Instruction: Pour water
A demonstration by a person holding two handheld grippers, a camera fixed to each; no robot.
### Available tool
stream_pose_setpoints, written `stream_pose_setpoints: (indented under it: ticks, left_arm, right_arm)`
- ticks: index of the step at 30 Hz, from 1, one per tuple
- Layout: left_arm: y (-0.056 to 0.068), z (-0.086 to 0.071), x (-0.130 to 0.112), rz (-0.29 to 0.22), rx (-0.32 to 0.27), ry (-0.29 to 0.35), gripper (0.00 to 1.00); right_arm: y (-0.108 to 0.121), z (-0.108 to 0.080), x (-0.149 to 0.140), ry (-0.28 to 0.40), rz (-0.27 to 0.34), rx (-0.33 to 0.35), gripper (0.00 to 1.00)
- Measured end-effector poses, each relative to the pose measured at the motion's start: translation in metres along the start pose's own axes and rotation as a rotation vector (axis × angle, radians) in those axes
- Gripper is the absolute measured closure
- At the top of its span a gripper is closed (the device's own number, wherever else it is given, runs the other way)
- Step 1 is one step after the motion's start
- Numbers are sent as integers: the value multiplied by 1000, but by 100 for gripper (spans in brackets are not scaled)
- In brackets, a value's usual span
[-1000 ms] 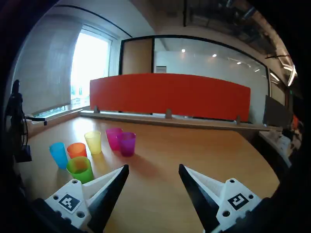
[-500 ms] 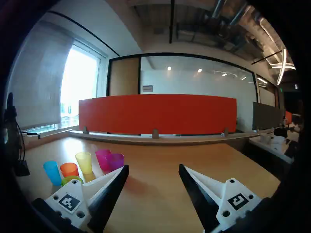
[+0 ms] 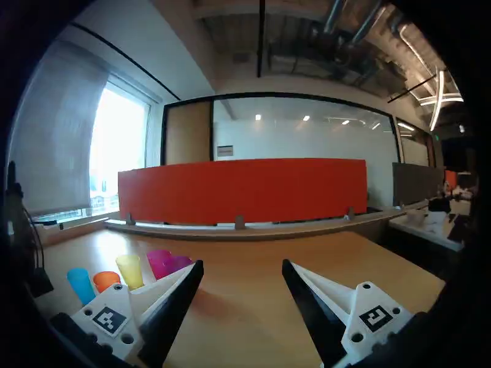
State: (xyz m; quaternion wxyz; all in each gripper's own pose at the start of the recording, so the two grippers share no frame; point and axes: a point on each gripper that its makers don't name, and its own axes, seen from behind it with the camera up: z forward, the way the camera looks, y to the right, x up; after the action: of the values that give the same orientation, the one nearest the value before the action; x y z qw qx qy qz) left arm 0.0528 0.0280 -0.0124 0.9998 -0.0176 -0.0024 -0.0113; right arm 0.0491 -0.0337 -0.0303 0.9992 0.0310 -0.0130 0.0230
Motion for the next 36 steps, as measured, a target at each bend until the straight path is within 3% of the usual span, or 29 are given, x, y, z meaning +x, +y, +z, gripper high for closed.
stream_pose_setpoints:
  ticks: [8,18,36]
  left_arm:
    - [-9,3,-16,27,21,10,14]
    - [-15,7,-26,39,28,39,14]
    - [-29,11,-42,24,50,31,14]
  right_arm:
    - [14,0,3,0,18,-42,1]
    - [12,-2,7,7,20,-44,1]
    - [11,-1,0,-8,20,-50,1]
